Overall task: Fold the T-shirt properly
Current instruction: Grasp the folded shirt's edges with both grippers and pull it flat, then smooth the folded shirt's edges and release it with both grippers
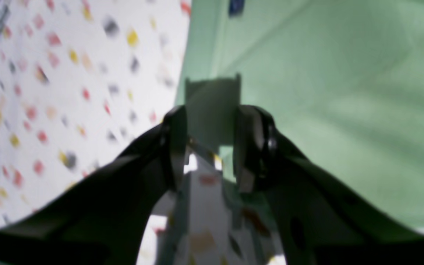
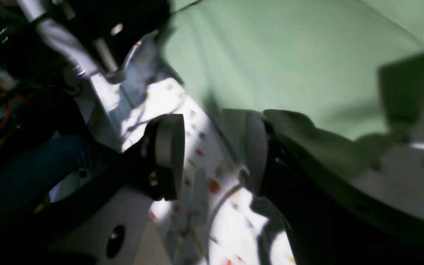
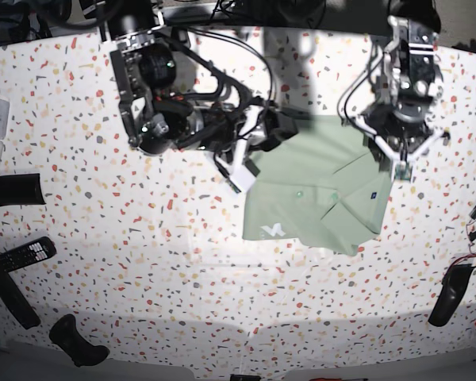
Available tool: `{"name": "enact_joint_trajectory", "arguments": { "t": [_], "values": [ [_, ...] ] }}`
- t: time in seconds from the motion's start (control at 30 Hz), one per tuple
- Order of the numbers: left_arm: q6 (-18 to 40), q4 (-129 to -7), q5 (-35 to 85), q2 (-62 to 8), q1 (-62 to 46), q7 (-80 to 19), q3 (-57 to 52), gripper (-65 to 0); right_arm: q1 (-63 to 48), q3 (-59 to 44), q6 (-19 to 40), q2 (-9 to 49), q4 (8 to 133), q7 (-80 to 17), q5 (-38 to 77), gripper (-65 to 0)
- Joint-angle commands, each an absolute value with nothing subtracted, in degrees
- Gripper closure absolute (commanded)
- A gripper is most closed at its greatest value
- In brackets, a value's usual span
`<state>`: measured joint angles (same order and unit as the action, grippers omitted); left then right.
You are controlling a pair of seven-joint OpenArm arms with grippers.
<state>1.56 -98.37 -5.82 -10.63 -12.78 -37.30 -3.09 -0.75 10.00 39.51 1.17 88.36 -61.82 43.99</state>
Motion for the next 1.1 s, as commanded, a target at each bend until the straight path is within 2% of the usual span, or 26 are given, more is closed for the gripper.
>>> {"name": "enact_joint_trajectory", "arguments": {
  "t": [0.0, 0.17, 0.3, 0.43, 0.57, 0.73, 0.8, 1.07],
  "values": [
    [0.93, -99.29, -5.98, -11.73, -11.11, -35.9, -3.33, -19.6, 0.86, 9.8, 40.0, 0.49, 90.02, -60.34, 45.63, -26.3],
    [0.86, -99.35, -5.72, -13.23, -7.29, -39.55, -3.33, -19.6, 6.17, 9.72, 40.0, -0.34, 90.3, -50.15, 43.0, -26.3],
    [0.75, -99.53, 0.4, -13.17, -6.74, -40.97, -3.33, -19.6, 11.03, 9.74, 40.0, -0.58, 89.45, -32.73, 28.47, -26.3],
    [0.95, -99.55, 11.07, -13.1, -8.14, -42.39, -3.29, -19.6, 18.79, 9.74, 37.69, -2.57, 81.91, -31.94, 19.86, -26.3],
    [0.99, -100.84, 10.37, -12.03, -11.46, -39.38, -3.29, -19.6, 28.12, 9.74, 37.89, -5.58, 65.71, -30.11, 14.85, -26.3],
    [0.97, -106.06, 9.54, -9.76, -16.36, -39.18, -3.25, -19.6, 38.35, 9.74, 37.89, -8.32, 39.72, -21.47, 8.67, -26.3],
    [1.06, -107.79, 9.56, -8.71, -18.35, -39.2, -3.16, -19.6, 39.86, 9.74, 37.89, -8.71, 33.43, -19.86, 6.76, -26.3],
    [1.43, -108.2, 9.5, -8.29, -23.53, -38.89, 4.32, -19.6, 33.43, 9.78, 39.79, -5.98, 36.36, -24.25, 7.22, -26.3]
  ]
}}
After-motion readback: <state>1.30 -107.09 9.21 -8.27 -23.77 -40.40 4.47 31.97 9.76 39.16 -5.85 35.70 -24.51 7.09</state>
